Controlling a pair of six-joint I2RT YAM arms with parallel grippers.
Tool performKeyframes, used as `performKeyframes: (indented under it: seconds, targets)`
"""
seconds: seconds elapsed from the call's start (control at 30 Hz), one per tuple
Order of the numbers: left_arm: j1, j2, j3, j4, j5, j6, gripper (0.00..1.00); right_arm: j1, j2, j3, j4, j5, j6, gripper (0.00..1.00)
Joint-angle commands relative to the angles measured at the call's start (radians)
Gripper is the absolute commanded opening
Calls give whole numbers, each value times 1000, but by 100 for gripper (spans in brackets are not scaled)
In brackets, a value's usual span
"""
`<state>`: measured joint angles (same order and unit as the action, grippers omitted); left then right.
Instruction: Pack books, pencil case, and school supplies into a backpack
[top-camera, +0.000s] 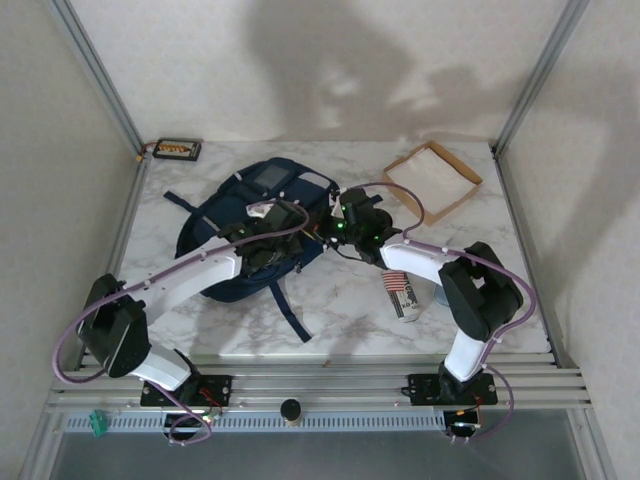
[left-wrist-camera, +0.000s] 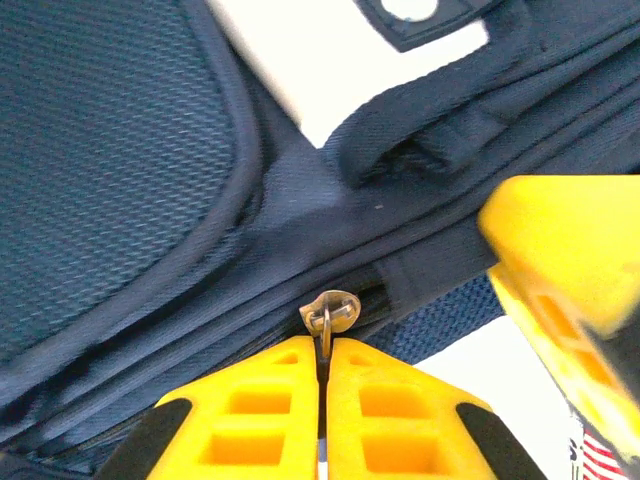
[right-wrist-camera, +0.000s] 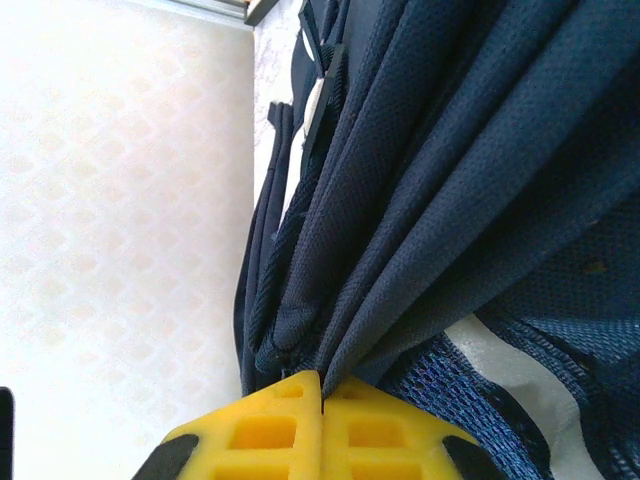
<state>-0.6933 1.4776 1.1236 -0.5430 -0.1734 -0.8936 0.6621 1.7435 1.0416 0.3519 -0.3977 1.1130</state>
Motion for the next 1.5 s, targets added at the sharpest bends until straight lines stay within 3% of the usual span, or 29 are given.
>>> performKeyframes:
  seconds: [0.0, 0.2, 0.3, 0.43, 0.53, 0.57, 0.6, 0.63, 0.8, 0.87, 1.0, 1.23, 1.47]
  targets:
    - [46, -88, -77, -87, -34, -13, 0, -70, -46, 33, 91, -26, -25, 0]
    - [93, -227, -187, -151, -12, 46, 0, -174, -24, 45, 85, -72, -39, 0]
    - [124, -274, -237, -130, 60, 114, 0, -222, 26, 94, 62, -109, -67, 0]
    - [135, -268, -235, -91, 112, 122, 0, -226, 85, 165, -43, -62, -148, 0]
    - [135, -261, -227, -4, 166, 107, 0, -201, 78, 170, -99, -107, -177, 0]
    - [135, -252, -222, 13, 171, 105, 0, -177, 54, 164, -146, -85, -206, 6]
    - [135, -240, -212, 21, 168, 102, 0, -135, 22, 158, -214, -29, -239, 30]
    - [135, -228, -203, 19, 159, 103, 0, -88, -4, 146, -265, 31, -258, 41]
    - [133, -219, -210, 37, 165, 101, 0, 40, -88, -2, -233, 121, -137, 52]
    - [133, -218, -212, 28, 152, 99, 0, 92, -72, 13, -239, 148, -115, 57]
    - [133, -226, -228, 32, 157, 94, 0, 158, -13, 47, -201, 186, -38, 53]
    - [132, -228, -232, 34, 151, 92, 0, 193, 41, 58, -180, 296, 18, 57]
    - [130, -241, -271, 39, 163, 83, 0, 185, 123, 169, -165, 356, -7, 43]
